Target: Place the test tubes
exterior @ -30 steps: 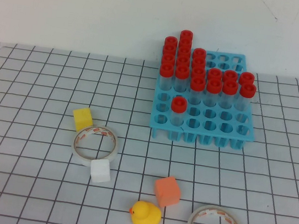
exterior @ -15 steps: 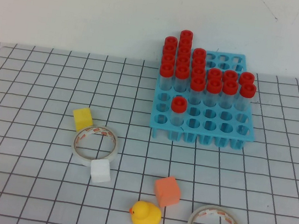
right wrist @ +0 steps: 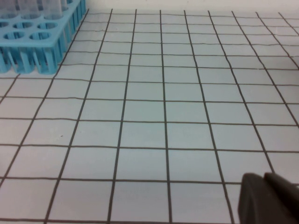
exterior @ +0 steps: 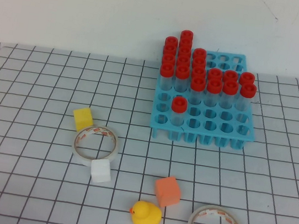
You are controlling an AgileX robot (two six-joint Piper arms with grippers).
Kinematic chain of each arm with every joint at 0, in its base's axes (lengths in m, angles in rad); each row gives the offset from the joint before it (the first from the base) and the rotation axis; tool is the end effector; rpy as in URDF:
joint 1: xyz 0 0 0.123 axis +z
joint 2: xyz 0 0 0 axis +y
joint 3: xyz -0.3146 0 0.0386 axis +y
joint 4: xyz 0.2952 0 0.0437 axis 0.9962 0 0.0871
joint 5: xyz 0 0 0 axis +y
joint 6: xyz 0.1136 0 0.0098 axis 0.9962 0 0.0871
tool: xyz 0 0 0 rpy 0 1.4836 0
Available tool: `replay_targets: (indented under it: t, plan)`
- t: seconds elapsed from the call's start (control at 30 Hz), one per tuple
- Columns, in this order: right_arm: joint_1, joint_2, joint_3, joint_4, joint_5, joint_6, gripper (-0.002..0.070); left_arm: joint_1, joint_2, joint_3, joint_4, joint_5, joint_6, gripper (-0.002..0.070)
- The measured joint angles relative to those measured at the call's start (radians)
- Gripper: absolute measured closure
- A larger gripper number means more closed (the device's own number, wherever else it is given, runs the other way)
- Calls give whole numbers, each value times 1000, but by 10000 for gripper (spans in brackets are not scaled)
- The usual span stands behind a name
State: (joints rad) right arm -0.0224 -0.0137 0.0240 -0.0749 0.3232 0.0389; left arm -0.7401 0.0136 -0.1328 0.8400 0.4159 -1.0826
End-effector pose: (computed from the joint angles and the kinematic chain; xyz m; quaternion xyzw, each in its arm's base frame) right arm 0.0910 -0.0048 0.1701 0.0035 0.7883 -0.0261 0.6147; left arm 0.0839 -0.0300 0.2356 0.0626 0.7310 -0.2319 0.6387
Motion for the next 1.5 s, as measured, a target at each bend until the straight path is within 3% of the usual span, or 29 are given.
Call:
replay_targets:
  t: [0.13, 0.27, 0.33, 0.43, 0.6, 0.7, 0.93, 1.17, 1.5]
  plan:
    - [0, 0, 0, 0, 0, 0, 678, 19, -19, 0, -197, 146, 254, 676]
    - [0, 0, 0, -2, 1, 1, 678, 101, -25, 0, -324, 121, 597, 676]
    - [0, 0, 0, -2, 1, 1, 678, 176, -26, 2, -400, 80, 740, 676]
    - [0, 0, 0, -2, 1, 1, 678, 369, -27, 40, -570, -66, 961, 676]
    - [0, 0, 0, -2, 1, 1, 678, 598, -27, 115, -715, -270, 1069, 676]
    - [0, 0, 0, -2, 1, 1, 678, 683, -27, 149, -729, -309, 1074, 676]
    - [0, 0, 0, -2, 2, 1, 678, 711, -27, 152, -752, -272, 1083, 676]
    - [0, 0, 0, -2, 2, 1, 678, 713, -27, 152, -864, -168, 1288, 676]
    - [0, 0, 0, -3, 2, 1, 678, 713, -27, 150, -924, -113, 1310, 676]
